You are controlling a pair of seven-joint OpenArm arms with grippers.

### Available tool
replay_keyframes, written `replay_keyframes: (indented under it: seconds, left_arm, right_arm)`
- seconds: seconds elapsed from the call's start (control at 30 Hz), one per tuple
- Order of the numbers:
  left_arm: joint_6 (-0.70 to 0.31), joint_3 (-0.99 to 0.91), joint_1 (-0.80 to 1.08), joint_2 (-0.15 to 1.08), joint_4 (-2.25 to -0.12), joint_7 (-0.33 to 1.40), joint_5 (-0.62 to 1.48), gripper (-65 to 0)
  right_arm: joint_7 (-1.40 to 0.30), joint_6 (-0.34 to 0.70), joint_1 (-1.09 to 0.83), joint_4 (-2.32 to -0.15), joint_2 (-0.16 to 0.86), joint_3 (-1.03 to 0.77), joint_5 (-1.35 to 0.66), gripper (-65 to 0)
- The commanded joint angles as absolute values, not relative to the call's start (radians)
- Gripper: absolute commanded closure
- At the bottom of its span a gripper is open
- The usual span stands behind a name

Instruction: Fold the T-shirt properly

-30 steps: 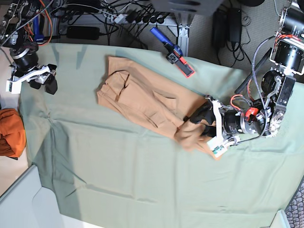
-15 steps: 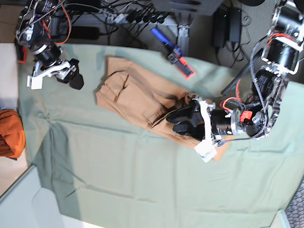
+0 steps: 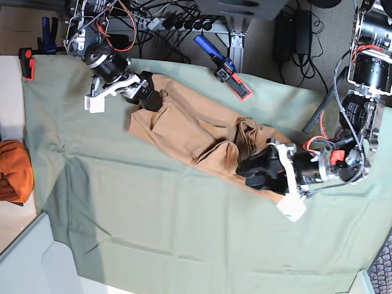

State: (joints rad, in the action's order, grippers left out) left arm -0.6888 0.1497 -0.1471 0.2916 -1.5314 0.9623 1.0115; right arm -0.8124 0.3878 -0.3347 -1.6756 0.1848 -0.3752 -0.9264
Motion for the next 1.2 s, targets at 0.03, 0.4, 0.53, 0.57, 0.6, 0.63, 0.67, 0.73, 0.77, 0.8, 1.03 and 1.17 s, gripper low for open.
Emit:
replay_keyframes:
  seconds: [0.03, 0.4, 0.53, 0.57, 0.6, 0.63, 0.67, 0.73, 0.77, 0.8, 1.03, 1.17]
  left_arm:
    - [-0.698, 0.128, -0.168, 0.303, -1.551, 0.948, 1.044, -31.9]
    - [-0.698, 0.116, -0.168, 0.303, -1.551, 0.947, 1.028, -31.9]
    - [-0.698, 0.116, -0.168, 0.303, -1.551, 0.947, 1.026, -31.9]
    - [-0.698, 0.116, -0.168, 0.303, -1.551, 0.947, 1.026, -31.8]
    - [-0.698, 0.116, -0.168, 0.303, -1.551, 0.947, 1.022, -31.9]
    - [-0.698, 0.116, -0.168, 0.303, -1.551, 0.947, 1.014, -31.9]
    - [-0.698, 0.116, -0.168, 0.303, -1.551, 0.947, 1.007, -31.9]
    - [-0.698, 0.116, -0.168, 0.312, -1.551, 0.946, 0.999, -31.9]
    - [-0.698, 0.116, -0.168, 0.318, -1.551, 0.947, 0.997, -31.9]
    - [-0.698, 0.114, -0.168, 0.329, -1.551, 0.946, 0.997, -31.9]
    - [-0.698, 0.062, -0.168, 0.408, -1.551, 0.946, 0.999, -31.9]
    - [-0.698, 0.012, -0.168, 0.446, -1.551, 0.946, 1.014, -31.9]
  right_arm:
    - [-0.795, 0.506, -0.313, -1.692, 0.184, -0.378, -0.922, -41.8]
    - [-0.77, 0.505, -0.273, -1.692, 0.179, -0.377, -0.9, -37.3]
    - [-0.754, 0.505, -0.275, -1.692, 0.179, -0.377, -0.894, -11.4]
    - [-0.748, 0.505, -0.275, -1.692, 0.179, -0.377, -0.883, -6.1]
    - [-0.736, 0.505, -0.275, -1.692, 0.179, -0.377, -0.867, -1.1]
    - [-0.728, 0.505, -0.275, -1.692, 0.179, -0.377, -0.848, 0.0]
    - [-0.725, 0.505, -0.275, -1.692, 0.179, -0.377, -0.829, 0.0]
    - [-0.725, 0.506, -0.275, -1.692, 0.18, -0.378, -0.795, 0.0]
    - [-0.725, 0.505, -0.275, -1.692, 0.18, -0.379, -0.778, 0.0]
    - [-0.723, 0.505, -0.275, -1.692, 0.183, -0.382, -0.764, 0.0]
    - [-0.722, 0.505, -0.275, -1.692, 0.282, -0.509, -0.756, 0.0]
    - [-0.722, 0.505, -0.278, -1.692, 0.394, -0.596, -0.755, 0.0]
